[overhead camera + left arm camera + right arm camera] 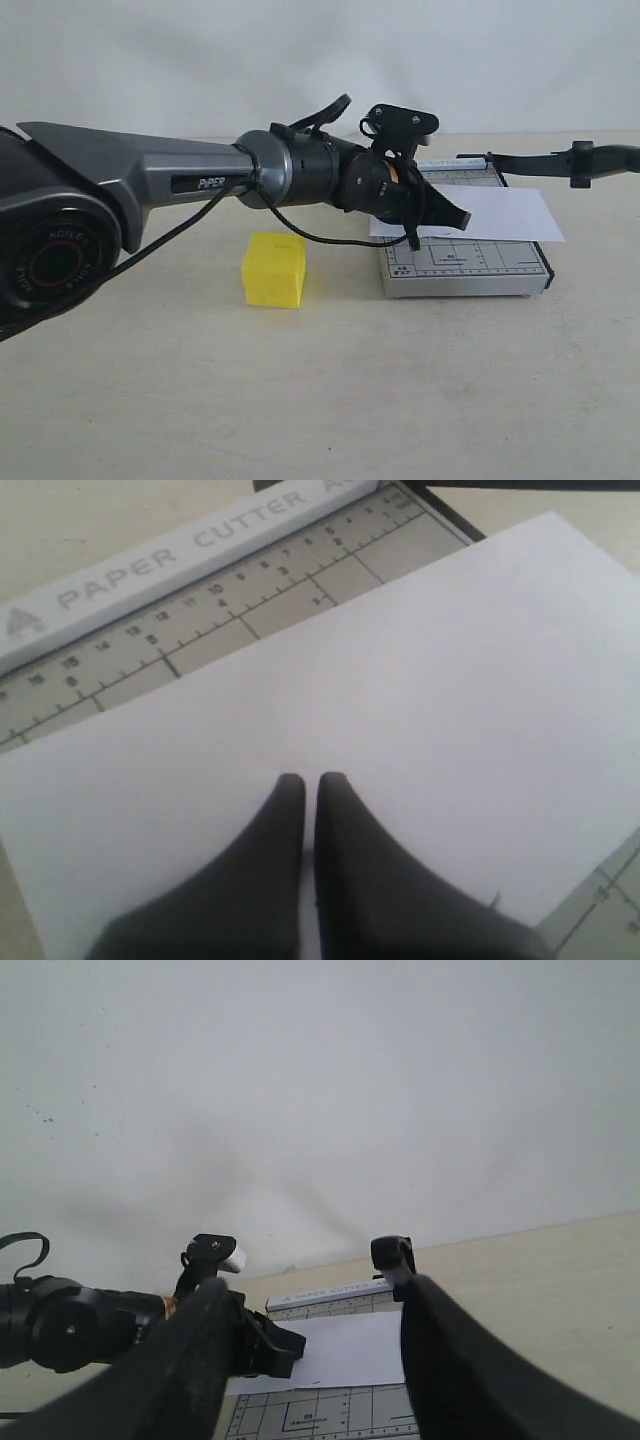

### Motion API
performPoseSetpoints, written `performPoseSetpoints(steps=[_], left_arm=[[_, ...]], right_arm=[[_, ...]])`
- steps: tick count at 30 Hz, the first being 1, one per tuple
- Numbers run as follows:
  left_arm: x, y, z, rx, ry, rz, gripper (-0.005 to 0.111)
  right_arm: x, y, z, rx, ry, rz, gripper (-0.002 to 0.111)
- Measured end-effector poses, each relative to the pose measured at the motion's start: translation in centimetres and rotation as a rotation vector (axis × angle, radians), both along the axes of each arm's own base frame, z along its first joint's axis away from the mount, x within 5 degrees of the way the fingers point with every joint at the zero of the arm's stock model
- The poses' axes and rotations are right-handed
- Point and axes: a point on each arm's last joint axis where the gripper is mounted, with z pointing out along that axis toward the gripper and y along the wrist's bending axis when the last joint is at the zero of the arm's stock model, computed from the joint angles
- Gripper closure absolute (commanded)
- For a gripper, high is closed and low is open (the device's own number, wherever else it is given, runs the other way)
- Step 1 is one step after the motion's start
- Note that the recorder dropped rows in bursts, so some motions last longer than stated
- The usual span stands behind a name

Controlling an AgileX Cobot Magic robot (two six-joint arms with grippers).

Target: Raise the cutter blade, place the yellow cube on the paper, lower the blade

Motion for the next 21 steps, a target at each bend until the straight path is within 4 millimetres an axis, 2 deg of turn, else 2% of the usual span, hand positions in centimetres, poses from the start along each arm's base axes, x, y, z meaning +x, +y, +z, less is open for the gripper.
performPoseSetpoints(steps=[5,10,13,16,18,21], left_arm=[[-1.1,-1.1,-0.2,-0.031,0.002,-0.015,0.102],[-1.3,-1.5,0.0,-0.043,-0.004,-0.019,0.102],[-1.0,-1.7,0.8,-0.041,-0.012,-0.025,0.102],[-0.4,-1.4,2.9,-0.006,-0.049,-0.043,0.101],[-0.1,-0.5,4.8,0.023,-0.040,-0.037,0.090],[0.8,2.5,8.6,0.109,0.011,-0.004,0.052]], right_arm=[[0.0,0.0,0.0,0.000,0.000,0.000,0.058],[0.0,0.0,0.0,0.000,0.000,0.000,0.058],[0.0,0.0,0.0,0.000,0.000,0.000,0.058],[0.0,0.0,0.0,0.000,0.000,0.000,0.058],[0.0,0.0,0.0,0.000,0.000,0.000,0.058],[0.0,0.0,0.0,0.000,0.000,0.000,0.058]])
